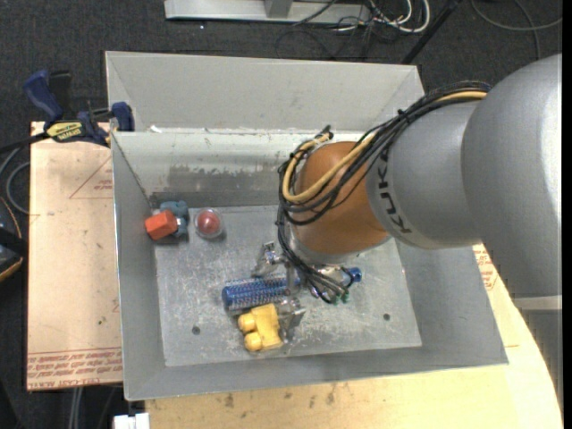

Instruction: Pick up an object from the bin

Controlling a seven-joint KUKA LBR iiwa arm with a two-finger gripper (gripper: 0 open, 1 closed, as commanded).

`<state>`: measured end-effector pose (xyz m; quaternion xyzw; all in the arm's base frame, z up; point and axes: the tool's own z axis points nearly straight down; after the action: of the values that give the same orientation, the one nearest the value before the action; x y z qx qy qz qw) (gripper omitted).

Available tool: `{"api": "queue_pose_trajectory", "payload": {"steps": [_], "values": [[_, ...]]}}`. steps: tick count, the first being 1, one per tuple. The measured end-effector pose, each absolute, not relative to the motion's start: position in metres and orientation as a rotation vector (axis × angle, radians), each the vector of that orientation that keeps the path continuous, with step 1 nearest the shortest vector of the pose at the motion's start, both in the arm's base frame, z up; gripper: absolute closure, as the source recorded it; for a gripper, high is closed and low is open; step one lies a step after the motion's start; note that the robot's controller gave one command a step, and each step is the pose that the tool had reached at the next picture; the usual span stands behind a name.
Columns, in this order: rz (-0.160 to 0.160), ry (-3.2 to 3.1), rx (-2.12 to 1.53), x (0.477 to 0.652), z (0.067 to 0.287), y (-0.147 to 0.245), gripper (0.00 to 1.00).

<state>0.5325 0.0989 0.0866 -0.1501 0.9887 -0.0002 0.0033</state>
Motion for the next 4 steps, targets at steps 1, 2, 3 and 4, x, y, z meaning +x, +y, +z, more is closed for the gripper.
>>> {"api": "queue_pose_trajectory", "payload": {"steps": [1, 2, 3, 4], "values": [[-0.001, 3.102, -0.480, 0.532, 0.087, 0.101, 1.00], [0.001, 3.096, -0.478, 0.534, 0.117, 0.102, 1.00], [0.001, 3.103, -0.481, 0.534, 0.120, 0.102, 1.00], [0.001, 3.100, -0.482, 0.535, 0.154, 0.103, 1.00]]}}
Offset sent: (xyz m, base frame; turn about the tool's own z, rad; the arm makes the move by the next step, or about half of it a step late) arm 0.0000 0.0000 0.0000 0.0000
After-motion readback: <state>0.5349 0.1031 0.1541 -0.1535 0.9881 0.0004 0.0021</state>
